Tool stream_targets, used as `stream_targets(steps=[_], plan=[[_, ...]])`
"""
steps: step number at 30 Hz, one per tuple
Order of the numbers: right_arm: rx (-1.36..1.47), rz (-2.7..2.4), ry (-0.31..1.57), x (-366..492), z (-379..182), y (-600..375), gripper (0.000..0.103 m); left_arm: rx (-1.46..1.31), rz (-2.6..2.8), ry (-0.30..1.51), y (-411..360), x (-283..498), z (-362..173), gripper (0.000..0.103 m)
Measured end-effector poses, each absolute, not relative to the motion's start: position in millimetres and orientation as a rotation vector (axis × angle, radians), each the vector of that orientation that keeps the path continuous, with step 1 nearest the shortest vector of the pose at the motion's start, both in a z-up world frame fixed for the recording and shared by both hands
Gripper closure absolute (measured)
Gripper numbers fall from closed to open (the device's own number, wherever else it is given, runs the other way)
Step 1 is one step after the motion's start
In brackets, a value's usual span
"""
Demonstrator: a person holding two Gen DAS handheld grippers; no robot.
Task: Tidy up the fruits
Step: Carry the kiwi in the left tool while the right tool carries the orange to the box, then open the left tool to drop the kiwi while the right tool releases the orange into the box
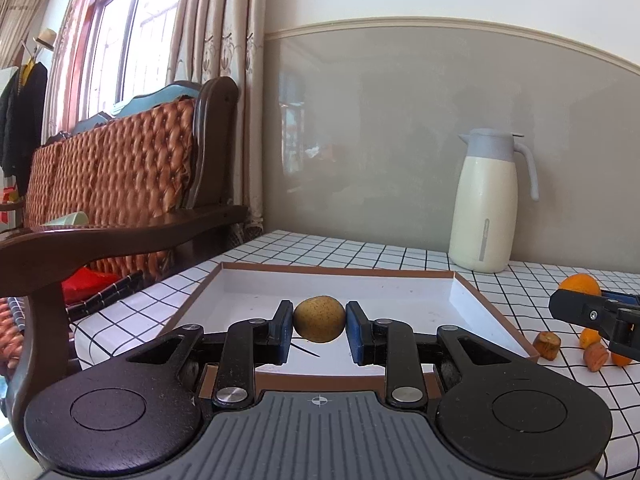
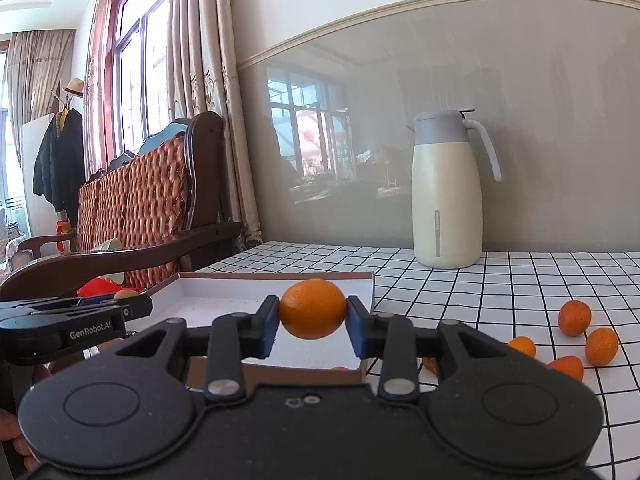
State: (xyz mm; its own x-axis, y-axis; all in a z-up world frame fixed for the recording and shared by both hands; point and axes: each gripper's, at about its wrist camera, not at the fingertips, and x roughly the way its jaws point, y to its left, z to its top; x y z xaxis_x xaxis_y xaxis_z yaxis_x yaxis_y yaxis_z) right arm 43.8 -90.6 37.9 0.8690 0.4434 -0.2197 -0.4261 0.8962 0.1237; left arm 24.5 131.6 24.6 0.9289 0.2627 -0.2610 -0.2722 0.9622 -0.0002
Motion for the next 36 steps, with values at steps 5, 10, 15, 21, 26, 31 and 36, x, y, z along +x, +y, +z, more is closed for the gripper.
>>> stream_targets(steps=[5, 10, 15, 21, 26, 31, 36], plan=[[0.071, 0.450, 0.242, 49.5, 37.0, -83.3, 0.076, -0.034, 0.298, 0.246, 141.5, 26.0, 28.2, 0.074], [0.085, 0.448, 0.241, 56.8, 36.5, -77.2, 0.076, -0.009, 0.327, 0.235, 152.4, 30.0, 31.1, 0.074], [0.071, 0.448, 0.240, 63.4, 35.9, -69.9, 0.076, 0.007, 0.349, 0.235, 163.8, 37.2, 31.8, 0.074], [0.068, 0.447, 0.265, 73.4, 33.1, -60.0, 0.076, -0.001, 0.355, 0.262, 175.3, 49.2, 27.7, 0.074], [0.066, 0.435, 0.264, 81.9, 33.5, -55.8, 0.076, -0.013, 0.358, 0.268, 181.1, 56.3, 25.2, 0.074], [0.065, 0.424, 0.276, 95.2, 31.5, -51.7, 0.076, -0.024, 0.367, 0.286, 188.0, 64.7, 21.5, 0.074], [0.073, 0.412, 0.311, 108.0, 26.6, -49.3, 0.076, -0.041, 0.378, 0.311, 194.6, 76.3, 17.3, 0.074]])
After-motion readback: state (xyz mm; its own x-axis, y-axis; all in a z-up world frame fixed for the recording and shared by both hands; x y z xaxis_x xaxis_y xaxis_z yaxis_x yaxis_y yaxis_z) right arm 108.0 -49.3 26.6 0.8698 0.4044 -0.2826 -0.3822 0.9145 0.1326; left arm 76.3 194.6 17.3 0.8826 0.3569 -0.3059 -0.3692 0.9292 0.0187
